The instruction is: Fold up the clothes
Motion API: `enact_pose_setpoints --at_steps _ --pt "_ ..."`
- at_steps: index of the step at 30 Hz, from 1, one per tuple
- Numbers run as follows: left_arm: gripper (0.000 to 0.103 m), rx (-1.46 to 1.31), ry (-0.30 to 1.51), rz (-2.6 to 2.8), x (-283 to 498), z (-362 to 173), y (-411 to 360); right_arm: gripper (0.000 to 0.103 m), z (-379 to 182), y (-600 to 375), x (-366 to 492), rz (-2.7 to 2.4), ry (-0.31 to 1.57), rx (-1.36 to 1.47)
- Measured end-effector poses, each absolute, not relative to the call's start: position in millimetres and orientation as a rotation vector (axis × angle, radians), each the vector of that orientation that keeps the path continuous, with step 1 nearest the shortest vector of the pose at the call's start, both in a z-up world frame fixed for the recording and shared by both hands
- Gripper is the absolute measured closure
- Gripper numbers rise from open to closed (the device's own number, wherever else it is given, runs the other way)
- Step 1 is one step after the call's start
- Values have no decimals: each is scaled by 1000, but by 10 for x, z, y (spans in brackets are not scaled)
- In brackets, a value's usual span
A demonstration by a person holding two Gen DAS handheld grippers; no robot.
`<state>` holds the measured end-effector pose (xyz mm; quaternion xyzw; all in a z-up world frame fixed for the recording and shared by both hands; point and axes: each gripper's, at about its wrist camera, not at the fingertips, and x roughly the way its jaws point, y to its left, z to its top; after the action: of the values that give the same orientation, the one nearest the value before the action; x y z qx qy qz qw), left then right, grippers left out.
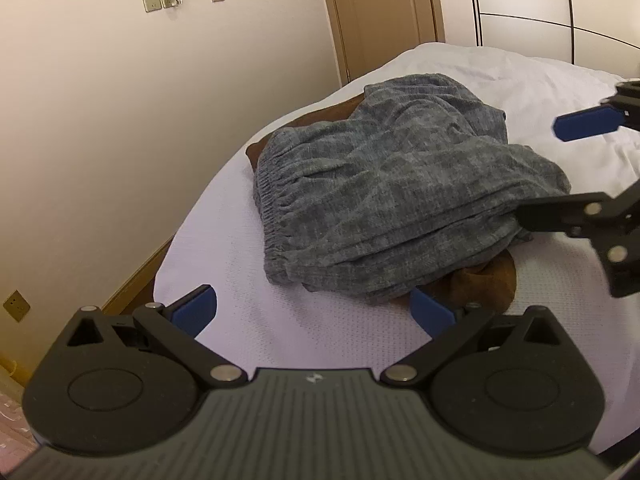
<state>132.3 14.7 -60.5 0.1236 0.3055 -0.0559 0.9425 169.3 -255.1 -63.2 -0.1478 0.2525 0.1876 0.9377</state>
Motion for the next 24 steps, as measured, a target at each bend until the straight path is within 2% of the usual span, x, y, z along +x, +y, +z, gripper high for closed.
enact_pose_setpoints --at_steps 3,6,9,11,12,16,24 --pt "1 243 626 -108 1321 -626 177 17 -672 -2472 1774 399 523 -328" --pt "1 231 627 -105 1277 -644 192 29 -725 -2391 1850 414 539 -347" --pt "1 221 602 -122 1195 -636 178 51 -782 -2355 1918 429 560 -357" --pt "1 216 562 -154 1110 -603 141 74 -798 -2374 1928 441 567 -351" --pt "1 223 540 -168 1073 -584 108 79 -777 -2406 1900 445 557 -335" --pt "1 257 456 -235 944 -493 -97 84 -587 -2633 1732 436 514 -248" --pt "1 327 284 -439 503 -266 -851 85 -24 -3357 953 342 430 -117"
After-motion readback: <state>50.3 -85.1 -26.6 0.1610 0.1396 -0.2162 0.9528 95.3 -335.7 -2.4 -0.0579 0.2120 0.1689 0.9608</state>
